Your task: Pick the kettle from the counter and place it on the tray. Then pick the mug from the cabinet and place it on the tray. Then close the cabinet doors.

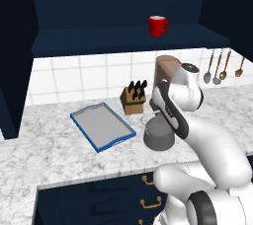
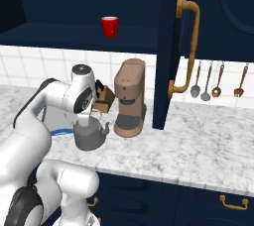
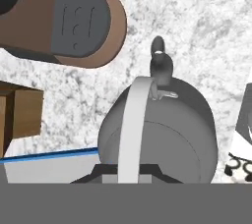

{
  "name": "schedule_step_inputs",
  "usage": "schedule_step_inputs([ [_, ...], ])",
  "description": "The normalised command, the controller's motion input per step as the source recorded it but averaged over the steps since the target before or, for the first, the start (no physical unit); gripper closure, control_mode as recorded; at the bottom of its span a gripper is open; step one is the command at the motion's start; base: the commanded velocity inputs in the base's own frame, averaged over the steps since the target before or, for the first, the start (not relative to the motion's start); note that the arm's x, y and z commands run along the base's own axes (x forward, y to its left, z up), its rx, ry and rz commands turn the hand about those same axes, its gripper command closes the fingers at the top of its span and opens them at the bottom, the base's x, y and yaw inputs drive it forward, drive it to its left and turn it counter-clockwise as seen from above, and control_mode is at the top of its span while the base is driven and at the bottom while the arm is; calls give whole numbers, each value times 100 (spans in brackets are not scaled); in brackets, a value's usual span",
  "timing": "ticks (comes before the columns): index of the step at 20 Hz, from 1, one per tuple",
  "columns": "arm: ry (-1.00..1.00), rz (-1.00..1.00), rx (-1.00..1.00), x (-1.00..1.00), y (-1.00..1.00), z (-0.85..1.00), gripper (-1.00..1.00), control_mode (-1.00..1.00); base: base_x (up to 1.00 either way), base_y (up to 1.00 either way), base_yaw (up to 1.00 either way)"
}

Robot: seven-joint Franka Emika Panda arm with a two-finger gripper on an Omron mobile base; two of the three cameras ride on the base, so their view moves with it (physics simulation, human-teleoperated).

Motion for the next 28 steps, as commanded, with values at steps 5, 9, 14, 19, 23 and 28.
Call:
schedule_step_inputs([
  [5, -20, 0, -7, -36, 0, 74, 100, -100, 0, 0, 0],
  [9, -25, 0, -5, -52, 6, 45, 100, -100, 0, 0, 0],
  [14, -26, 0, -1, -59, 10, 24, 100, -100, 0, 0, 0],
  [19, -33, 2, -2, -33, 16, 43, 100, -100, 0, 0, 0],
  [23, -13, 7, -9, -10, 31, 31, 100, -100, 0, 0, 0],
  [28, 1, 5, -17, -2, 70, 13, 100, -100, 0, 0, 0],
])
